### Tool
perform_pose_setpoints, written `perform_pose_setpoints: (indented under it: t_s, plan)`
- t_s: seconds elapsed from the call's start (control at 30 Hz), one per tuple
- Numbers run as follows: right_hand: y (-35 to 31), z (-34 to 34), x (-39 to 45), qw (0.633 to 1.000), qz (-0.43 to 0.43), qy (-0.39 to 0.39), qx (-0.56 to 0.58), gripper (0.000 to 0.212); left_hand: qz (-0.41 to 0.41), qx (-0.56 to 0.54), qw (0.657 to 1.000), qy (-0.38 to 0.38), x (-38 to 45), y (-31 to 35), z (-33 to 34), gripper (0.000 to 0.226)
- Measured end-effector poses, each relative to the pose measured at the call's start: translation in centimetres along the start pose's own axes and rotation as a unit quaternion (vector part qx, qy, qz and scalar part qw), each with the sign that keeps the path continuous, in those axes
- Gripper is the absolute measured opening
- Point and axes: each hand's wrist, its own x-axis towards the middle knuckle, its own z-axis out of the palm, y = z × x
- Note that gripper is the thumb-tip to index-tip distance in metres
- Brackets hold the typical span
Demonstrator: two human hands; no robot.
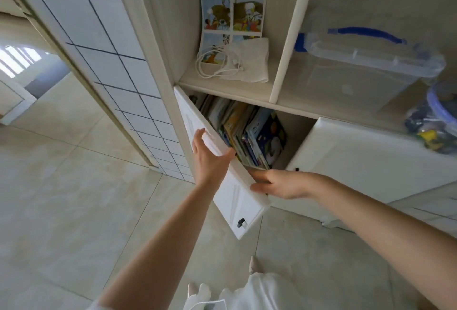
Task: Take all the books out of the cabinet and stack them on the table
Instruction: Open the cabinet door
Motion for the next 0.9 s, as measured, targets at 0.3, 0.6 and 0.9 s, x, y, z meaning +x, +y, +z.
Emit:
perform_pose_setpoints:
  t_s: [0.3, 0.6, 0.9]
  plan:
    - [-7.9, 10.1, 1.5, 0.989, 0.006, 0.053, 0.138, 0.056, -0.111, -0.121, 0.974, -0.153, 0.2, -3.2, -8.6, 0.084]
    - [-19.9, 18.0, 8.2, 0.926, 0.039, 0.128, 0.353, 0.058, -0.119, -0.052, 0.950, -0.284, 4.6, -4.7, -19.2, 0.071]
    - [-25.9, 19.3, 14.1, 0.865, 0.033, 0.127, 0.485, 0.066, -0.066, 0.057, 0.950, -0.299, 8.1, -4.7, -26.0, 0.052]
